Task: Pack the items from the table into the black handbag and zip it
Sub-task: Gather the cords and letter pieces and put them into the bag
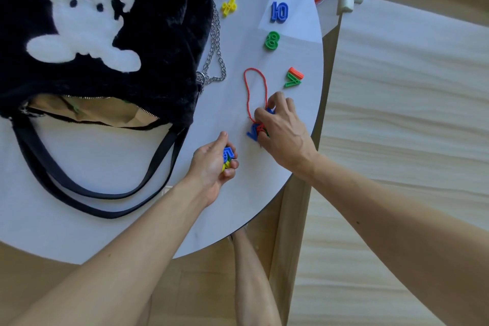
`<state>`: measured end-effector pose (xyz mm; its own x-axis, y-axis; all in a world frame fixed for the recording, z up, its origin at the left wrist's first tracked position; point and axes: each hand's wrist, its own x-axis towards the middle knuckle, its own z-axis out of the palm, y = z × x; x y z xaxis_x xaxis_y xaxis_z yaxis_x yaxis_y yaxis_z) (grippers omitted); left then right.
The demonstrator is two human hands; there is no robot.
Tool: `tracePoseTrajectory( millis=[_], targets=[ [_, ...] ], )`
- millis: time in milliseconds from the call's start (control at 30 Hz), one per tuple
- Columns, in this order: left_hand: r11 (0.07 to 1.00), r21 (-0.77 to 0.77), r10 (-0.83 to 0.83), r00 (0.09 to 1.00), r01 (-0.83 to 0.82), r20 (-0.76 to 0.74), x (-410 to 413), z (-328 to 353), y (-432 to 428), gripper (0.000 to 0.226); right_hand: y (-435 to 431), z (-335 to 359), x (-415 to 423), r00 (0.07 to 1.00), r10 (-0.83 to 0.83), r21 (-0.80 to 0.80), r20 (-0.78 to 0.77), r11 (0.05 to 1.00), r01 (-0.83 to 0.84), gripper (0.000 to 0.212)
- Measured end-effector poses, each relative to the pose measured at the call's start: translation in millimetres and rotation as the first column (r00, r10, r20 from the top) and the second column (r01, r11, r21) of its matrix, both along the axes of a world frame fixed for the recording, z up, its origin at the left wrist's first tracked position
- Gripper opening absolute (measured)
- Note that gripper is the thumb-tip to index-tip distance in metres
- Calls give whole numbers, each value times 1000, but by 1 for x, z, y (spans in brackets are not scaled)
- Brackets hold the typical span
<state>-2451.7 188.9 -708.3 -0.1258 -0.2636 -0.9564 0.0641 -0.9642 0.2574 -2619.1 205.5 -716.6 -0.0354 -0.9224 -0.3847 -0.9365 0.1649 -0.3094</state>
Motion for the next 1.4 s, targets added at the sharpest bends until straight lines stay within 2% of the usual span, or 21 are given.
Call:
tracePoseTrajectory(
  millis=[133, 300, 367, 467, 533, 600, 700, 767, 867, 1000, 1067, 1200, 1300, 1400],
  targets=[
    [1000, -24, -13, 1000, 13, 21, -5, 2, -5, 35, 0, -1, 3, 973, -166, 36, 157, 986, 162, 13],
    [999, -31, -27, 999, 28, 29, -11, 6, -8, 39, -7, 18, 4, 813, -416, 122, 408, 907, 404, 7],
    [1000, -5, -3, 999, 3, -40, -14, 8, -10, 40, -11, 35, 8, 748, -441, 140, 496, 891, 432, 7],
    [997, 35, 70, 963, -63, -260, -14, 15, -13, 40, -12, 65, 21, 758, -322, 100, 567, 940, 325, 12],
    [987, 100, 154, 894, -123, -420, -12, 19, -16, 58, -10, 83, 31, 834, -205, 87, 513, 979, 187, 18],
    [974, 162, 219, 837, -158, -501, -8, 22, -18, 72, -8, 96, 40, 932, -71, 75, 355, 996, 47, 27],
    [979, 144, 201, 827, -147, -525, -3, 27, -19, 68, -7, 105, 50, 977, 18, 66, 212, 997, -33, 40],
    [988, 83, 153, 849, -129, -506, 2, 30, -19, 57, -5, 111, 57, 974, 15, 27, 224, 999, -21, 43],
    [991, 4, 115, 863, -130, -491, 16, 35, -22, 48, -1, 117, 66, 964, 55, -103, 259, 994, -29, 32],
    [987, -101, 72, 910, -123, -408, 39, 44, -26, 22, -5, 119, 72, 934, 67, -202, 351, 979, 6, 22],
    [982, -140, 67, 920, -130, -386, 58, 48, -29, 22, -15, 121, 79, 907, 9, -239, 421, 966, 101, 15],
    [968, -159, 105, 886, -195, -452, 106, 55, -38, 28, -56, 117, 105, 860, -108, -283, 498, 918, 279, 14],
    [961, -167, 117, 871, -220, -477, 141, 59, -44, 23, -93, 100, 137, 886, -53, -298, 461, 931, 211, 23],
    [954, -201, 109, 881, -223, -460, 170, 59, -52, 23, -125, 81, 172, 928, 112, -302, 356, 953, 0, 50]
  ],
)
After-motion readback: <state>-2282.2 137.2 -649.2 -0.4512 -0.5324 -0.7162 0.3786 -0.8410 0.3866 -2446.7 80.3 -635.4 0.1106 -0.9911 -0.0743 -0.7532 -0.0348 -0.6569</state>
